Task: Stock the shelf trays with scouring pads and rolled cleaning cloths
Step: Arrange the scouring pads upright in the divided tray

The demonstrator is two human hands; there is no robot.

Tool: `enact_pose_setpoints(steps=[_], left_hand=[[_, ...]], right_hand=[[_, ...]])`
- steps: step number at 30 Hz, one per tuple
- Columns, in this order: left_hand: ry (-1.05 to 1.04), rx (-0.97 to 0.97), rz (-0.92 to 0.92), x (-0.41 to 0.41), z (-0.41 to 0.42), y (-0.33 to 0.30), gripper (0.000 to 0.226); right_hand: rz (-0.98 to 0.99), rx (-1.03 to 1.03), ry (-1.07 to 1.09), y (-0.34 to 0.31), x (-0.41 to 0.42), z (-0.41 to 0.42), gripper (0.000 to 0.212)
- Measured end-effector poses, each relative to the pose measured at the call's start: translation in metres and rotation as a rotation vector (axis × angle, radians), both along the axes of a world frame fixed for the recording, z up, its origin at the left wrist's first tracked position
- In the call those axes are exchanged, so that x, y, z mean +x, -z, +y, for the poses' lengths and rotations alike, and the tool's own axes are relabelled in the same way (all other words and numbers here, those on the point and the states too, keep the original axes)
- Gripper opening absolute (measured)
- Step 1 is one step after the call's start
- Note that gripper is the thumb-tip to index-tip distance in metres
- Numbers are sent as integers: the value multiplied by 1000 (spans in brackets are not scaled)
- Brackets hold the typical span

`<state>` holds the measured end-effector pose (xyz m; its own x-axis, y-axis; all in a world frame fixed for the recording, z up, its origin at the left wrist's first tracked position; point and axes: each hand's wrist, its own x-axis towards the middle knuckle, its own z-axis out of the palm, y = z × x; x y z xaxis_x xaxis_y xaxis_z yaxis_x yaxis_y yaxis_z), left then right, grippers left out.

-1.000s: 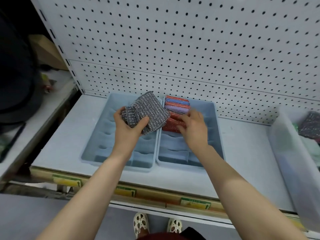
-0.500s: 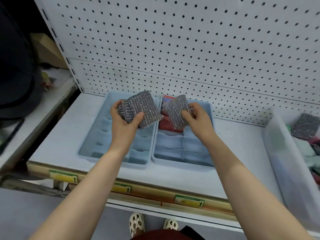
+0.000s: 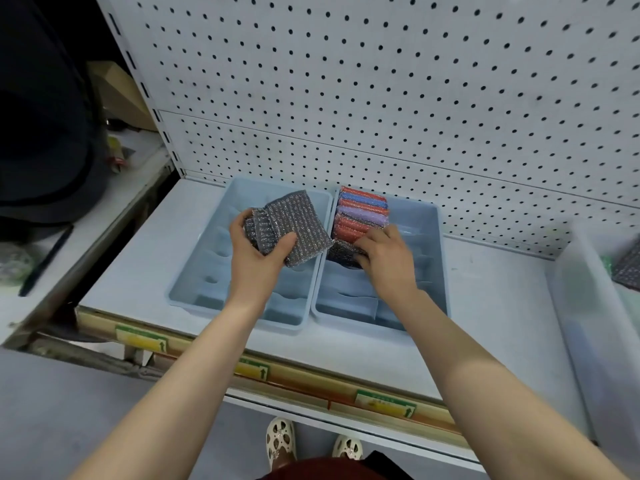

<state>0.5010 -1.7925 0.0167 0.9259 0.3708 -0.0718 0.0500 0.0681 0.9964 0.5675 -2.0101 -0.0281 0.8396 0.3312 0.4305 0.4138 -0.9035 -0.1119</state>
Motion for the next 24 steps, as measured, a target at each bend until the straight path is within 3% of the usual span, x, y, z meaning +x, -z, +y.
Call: enact_pose_setpoints(steps=[5,7,10,13,16,21,22,24], left_hand=[[15,31,13,-3,-2,1,83],[56,68,4,-3,-6,-1,81],[108,140,-42,-3,-12,-6,77],[150,139,-76,-2,-16,-12,71],[185,141,-101,-4,-18,-15,65],[175,54,-89,-7,-14,-6,49],[143,21,-80,-8,-13,-6,48],[64,-33,-72,-9,-11,-7,46]], right_hand=[[13,314,18,-26,-5,7,35],[196,500,-70,-47,-7,13,41],[631,721,-199,-71,-9,22,57],[742,860,-163,-78,-10,22,62],[832,978,-78,-81,-12,20,51],[795,1142,6,-81,-13,5,29],[739,1123,38,-81,-12,-1,27],[576,855,96,-77,-10,-12,22]])
